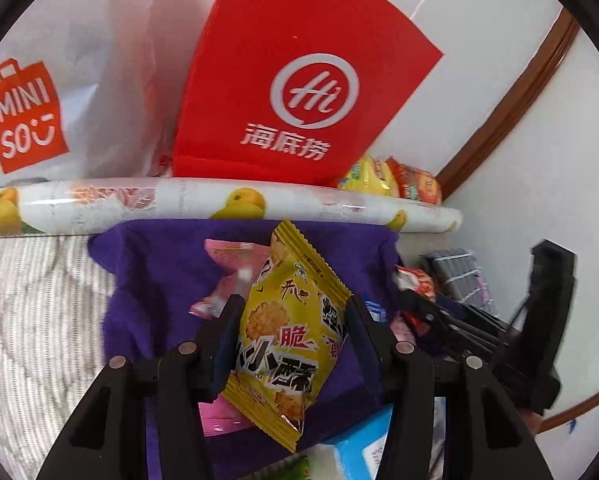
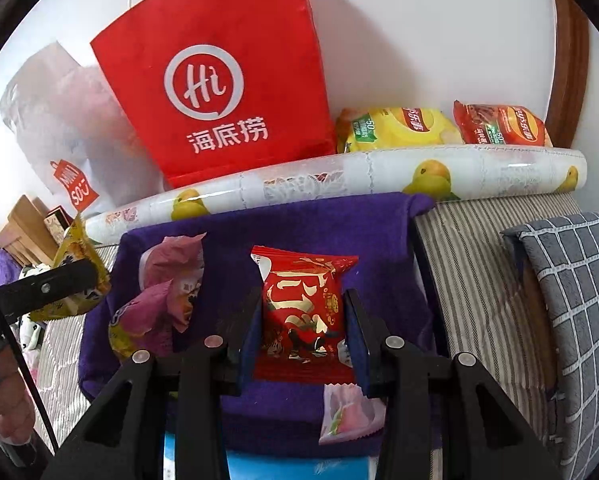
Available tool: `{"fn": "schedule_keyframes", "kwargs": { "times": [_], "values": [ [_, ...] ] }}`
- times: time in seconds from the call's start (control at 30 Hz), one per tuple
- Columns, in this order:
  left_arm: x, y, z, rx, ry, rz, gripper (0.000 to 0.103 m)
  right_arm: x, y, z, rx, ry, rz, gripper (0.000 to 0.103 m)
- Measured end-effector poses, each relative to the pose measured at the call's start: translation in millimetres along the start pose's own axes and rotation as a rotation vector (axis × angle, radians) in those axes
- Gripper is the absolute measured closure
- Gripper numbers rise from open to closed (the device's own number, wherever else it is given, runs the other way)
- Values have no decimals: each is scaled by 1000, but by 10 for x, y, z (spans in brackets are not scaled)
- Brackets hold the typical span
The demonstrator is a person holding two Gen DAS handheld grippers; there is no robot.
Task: Organize snacks
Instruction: 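Carry the red packet and yellow snack bag over the purple towel with both tools, then open right tool to release red packet while left tool releases yellow bag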
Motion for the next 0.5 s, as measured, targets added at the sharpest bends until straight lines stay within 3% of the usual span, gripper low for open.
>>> {"fn": "schedule_keyframes", "kwargs": {
  "times": [0.1, 0.5],
  "values": [
    [37, -86, 39, 33, 17, 1, 53, -29, -71, 46, 4, 6, 12, 64],
    [126, -184, 173, -4, 36, 51, 53, 44, -206, 250, 6, 73, 40, 64]
  ]
}}
Point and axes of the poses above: each gripper's, at about its wrist camera, not at the fingertips, and z roughly the way its jaws point, y to its left, x to its underside, the point moved 9 cm from there along z, roughly the way its jaws point, and after that the axes turned 8 degrees about -x, right-handed, at the moved point
